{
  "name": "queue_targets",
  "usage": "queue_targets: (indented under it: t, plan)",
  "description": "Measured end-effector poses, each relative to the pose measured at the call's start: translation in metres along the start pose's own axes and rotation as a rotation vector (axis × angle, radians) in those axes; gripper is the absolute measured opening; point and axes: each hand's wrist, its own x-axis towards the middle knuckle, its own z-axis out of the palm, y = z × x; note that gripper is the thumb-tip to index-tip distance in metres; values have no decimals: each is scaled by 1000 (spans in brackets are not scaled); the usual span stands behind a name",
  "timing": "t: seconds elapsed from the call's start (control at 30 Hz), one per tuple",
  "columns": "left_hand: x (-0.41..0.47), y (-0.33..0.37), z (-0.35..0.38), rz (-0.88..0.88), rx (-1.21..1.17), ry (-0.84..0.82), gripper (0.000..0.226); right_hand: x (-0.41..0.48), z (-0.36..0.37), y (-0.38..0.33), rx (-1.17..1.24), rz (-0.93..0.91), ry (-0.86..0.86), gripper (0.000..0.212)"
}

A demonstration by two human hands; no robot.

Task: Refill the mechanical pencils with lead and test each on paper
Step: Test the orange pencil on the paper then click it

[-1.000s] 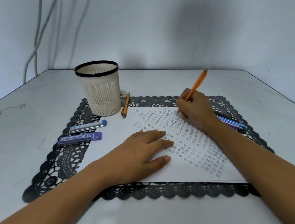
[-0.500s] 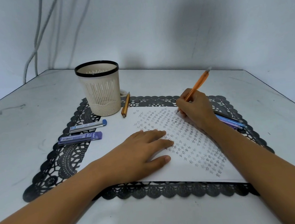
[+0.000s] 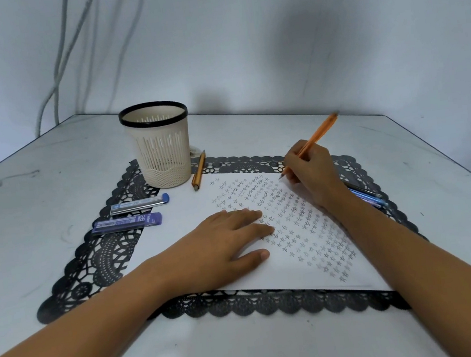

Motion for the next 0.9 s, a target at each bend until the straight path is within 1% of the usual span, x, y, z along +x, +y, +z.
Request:
queue_targets:
  t: [0.1,0.23,0.3,0.37,0.43,0.53,0.7,0.8,0.83,0.9]
  plan:
    - [0,1,-1,-4,-1,-5,48,3,-5,-6,94,30,-2,19]
    - [1,0,-1,-11,-15,-7,46,10,-6,-18,281,182,-9,33]
    - [1,0,0,-11,-21,-6,49,11,-8,-25,277,222,-31,43]
    - [1,0,0,-17,-27,-6,53,9,-10,-33,272,230,-60,46]
    - [1,0,1,-20,-30,2,55,5,-11,-43,352,234,-73,41]
    - [2,0,1,-18,-27,11,47,-4,-10,-54,560,263,-101,28]
    - [1,-1,1,-39,-88,2,43,-25,-8,-50,787,359,-149,13]
    - [1,-1,-1,-70,-175,13,42,-36,-5,-44,850,377,-152,26]
    - [1,-1,-2,-77,-212,28,41,-39,-5,-44,866,372,-153,26]
    - [0,1,-4,-106,-309,78,40,-43,-4,-43,917,358,-151,19]
